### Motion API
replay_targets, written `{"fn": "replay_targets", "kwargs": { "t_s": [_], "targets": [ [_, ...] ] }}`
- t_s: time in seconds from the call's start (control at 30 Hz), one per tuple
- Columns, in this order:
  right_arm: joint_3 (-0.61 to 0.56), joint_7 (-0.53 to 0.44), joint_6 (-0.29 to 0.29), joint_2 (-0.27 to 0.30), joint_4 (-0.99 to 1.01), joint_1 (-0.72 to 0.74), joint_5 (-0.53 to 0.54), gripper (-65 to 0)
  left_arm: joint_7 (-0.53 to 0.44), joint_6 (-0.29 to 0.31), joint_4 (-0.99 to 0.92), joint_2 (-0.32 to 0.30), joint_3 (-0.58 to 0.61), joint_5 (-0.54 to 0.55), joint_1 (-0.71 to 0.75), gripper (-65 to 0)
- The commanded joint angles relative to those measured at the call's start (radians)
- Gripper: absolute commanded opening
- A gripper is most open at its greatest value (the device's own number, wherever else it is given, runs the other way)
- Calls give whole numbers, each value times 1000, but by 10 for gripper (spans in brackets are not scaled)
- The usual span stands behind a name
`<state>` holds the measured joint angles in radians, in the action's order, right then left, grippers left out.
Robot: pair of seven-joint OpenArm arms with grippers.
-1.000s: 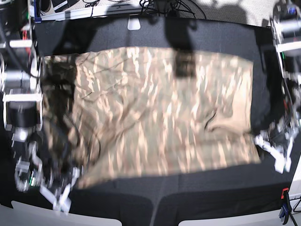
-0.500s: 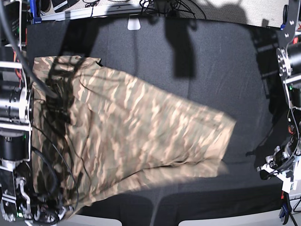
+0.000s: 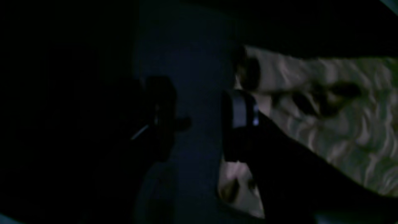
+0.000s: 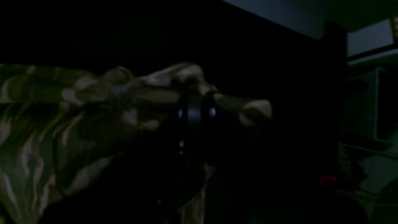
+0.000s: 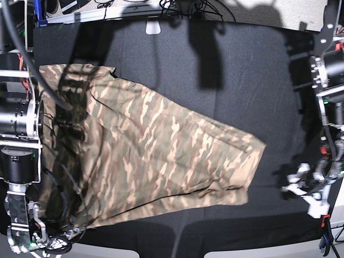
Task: Layout the t-shirt on the table in an organized manner, then fold the t-shirt properly
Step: 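Pull the shirt corner outward with the left gripper to flatten it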
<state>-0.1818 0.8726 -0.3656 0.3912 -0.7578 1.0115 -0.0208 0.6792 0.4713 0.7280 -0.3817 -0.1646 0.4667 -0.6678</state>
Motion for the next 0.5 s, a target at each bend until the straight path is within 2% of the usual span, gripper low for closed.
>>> {"fn": "replay_targets", "kwargs": {
  "t_s": [0.0, 0.07, 0.13, 0.23, 0.3, 0.47],
  "targets": [
    [5, -25, 12, 8, -16, 47, -6, -593, -11, 18, 18, -2, -3, 16, -36, -414],
    [5, -40, 12, 7, -16, 47, -6, -455, -2, 86, 18, 16, -3, 16, -36, -414],
    [5, -58, 14, 8, -16, 47, -3, -378, 2, 129, 18, 29, -3, 38, -37, -414],
    [5, -65, 16, 7, -16, 47, -1, -367, 11, 171, 18, 36, -3, 92, -36, -416],
    [5, -63, 15, 8, -16, 47, 39, -367, 45, 220, 18, 35, -3, 140, -37, -416],
    [5, 11, 5, 5, -16, 43, 192, -368, 196, 227, 18, 43, -3, 299, -36, -416]
  ]
}}
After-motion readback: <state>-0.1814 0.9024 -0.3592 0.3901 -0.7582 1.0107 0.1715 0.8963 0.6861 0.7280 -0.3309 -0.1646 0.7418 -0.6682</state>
